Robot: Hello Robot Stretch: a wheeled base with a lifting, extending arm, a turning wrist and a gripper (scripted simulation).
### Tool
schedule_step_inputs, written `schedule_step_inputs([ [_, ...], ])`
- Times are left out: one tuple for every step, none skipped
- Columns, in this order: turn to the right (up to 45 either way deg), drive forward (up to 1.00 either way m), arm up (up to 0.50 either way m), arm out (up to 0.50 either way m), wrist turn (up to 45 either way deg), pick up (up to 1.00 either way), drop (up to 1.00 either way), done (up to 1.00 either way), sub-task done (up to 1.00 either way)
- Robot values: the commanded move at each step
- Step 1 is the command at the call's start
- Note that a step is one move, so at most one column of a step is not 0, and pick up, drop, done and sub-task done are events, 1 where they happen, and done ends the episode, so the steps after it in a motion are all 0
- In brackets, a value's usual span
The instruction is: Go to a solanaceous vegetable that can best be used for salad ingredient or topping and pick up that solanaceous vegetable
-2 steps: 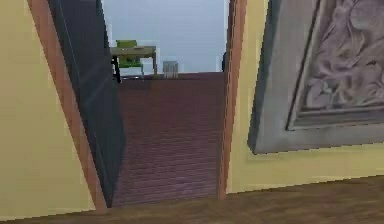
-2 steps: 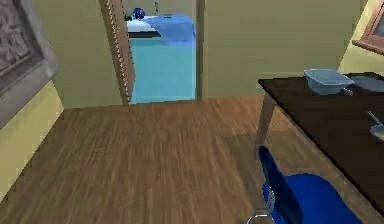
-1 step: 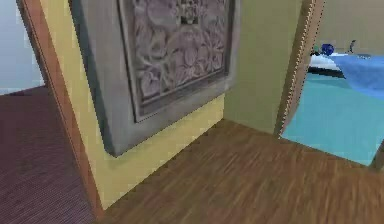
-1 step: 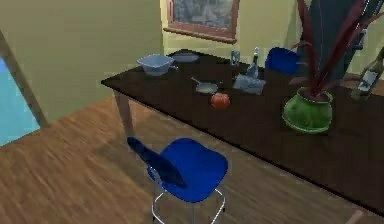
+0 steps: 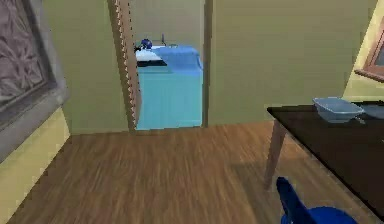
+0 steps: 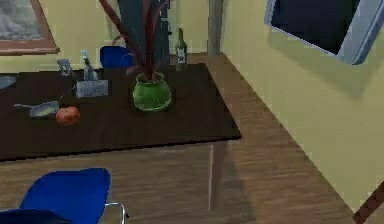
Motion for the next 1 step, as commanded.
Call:
schedule_step_inputs([
  [45.0, 0.0, 0.0, 0.0, 0.0, 0.0, 0.0, 0.0, 0.0],
])
